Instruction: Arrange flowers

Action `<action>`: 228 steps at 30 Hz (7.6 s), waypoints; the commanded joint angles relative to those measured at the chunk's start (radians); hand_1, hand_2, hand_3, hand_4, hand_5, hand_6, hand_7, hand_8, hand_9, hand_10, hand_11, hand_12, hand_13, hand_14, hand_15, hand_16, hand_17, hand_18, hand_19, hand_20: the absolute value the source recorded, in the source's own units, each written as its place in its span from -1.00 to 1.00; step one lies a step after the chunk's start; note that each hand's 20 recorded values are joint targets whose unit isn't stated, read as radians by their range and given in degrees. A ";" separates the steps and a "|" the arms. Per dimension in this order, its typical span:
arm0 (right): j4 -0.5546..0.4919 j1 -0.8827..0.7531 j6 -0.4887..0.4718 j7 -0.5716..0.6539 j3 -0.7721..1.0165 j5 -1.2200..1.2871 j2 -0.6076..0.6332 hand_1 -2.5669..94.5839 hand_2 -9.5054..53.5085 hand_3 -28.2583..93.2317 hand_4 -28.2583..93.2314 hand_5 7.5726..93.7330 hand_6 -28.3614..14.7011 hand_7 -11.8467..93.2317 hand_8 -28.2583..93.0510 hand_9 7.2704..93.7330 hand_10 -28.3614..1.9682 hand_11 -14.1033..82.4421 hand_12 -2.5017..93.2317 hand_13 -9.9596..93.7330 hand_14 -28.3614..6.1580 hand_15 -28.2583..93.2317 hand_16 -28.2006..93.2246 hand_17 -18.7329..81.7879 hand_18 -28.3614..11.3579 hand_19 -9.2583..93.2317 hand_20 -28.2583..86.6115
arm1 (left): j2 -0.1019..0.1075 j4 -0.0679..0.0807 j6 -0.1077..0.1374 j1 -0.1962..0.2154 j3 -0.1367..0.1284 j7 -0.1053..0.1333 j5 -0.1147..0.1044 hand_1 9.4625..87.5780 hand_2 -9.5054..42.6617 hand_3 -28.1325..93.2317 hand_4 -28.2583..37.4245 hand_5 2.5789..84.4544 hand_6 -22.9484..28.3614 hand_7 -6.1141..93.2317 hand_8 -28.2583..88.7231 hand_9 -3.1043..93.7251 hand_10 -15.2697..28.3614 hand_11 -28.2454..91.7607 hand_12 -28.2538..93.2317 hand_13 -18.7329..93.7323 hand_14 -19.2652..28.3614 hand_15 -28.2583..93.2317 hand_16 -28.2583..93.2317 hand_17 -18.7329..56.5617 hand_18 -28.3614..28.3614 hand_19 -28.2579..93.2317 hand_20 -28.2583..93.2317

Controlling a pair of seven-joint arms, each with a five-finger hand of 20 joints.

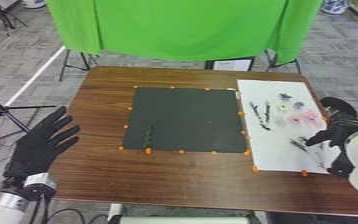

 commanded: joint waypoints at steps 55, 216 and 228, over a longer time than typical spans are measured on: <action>-0.016 0.345 0.502 -0.218 -0.362 -0.076 -0.026 -0.22 -1.00 0.94 -0.71 0.59 0.32 0.26 -0.12 0.76 0.25 0.73 0.09 0.71 0.08 0.93 0.06 0.13 -0.70 1.00 0.28 | -0.015 -0.005 0.011 0.011 0.007 -0.018 0.000 -0.66 -0.80 0.62 -1.00 -0.47 0.03 -0.55 -0.69 -0.51 0.18 -0.31 -0.24 -0.38 0.45 -0.10 -0.52 -0.79 0.66 0.00 -0.38; 0.188 0.492 0.443 -0.485 -0.738 -0.251 -0.255 -0.19 -1.00 0.94 -0.74 0.45 0.25 0.36 -0.11 0.70 0.28 0.75 0.14 0.67 0.12 0.94 0.10 0.04 -0.62 0.87 0.29 | -0.025 0.019 -0.010 -0.013 0.050 -0.055 0.016 -0.66 -0.77 0.62 -1.00 -0.47 0.03 -0.55 -0.69 -0.50 0.19 -0.30 -0.24 -0.38 0.46 -0.09 -0.52 -0.79 0.66 0.00 -0.39; 0.242 0.434 0.462 -0.669 -0.766 -0.250 -0.209 -0.14 -1.00 0.92 -0.81 0.41 0.25 0.36 -0.14 0.67 0.29 0.72 0.15 0.64 0.13 0.92 0.11 0.01 -0.56 0.84 0.29 | -0.016 0.026 -0.015 -0.024 0.055 -0.058 0.015 -0.66 -0.77 0.62 -1.00 -0.47 0.03 -0.55 -0.69 -0.50 0.19 -0.30 -0.24 -0.38 0.46 -0.09 -0.52 -0.79 0.66 0.00 -0.38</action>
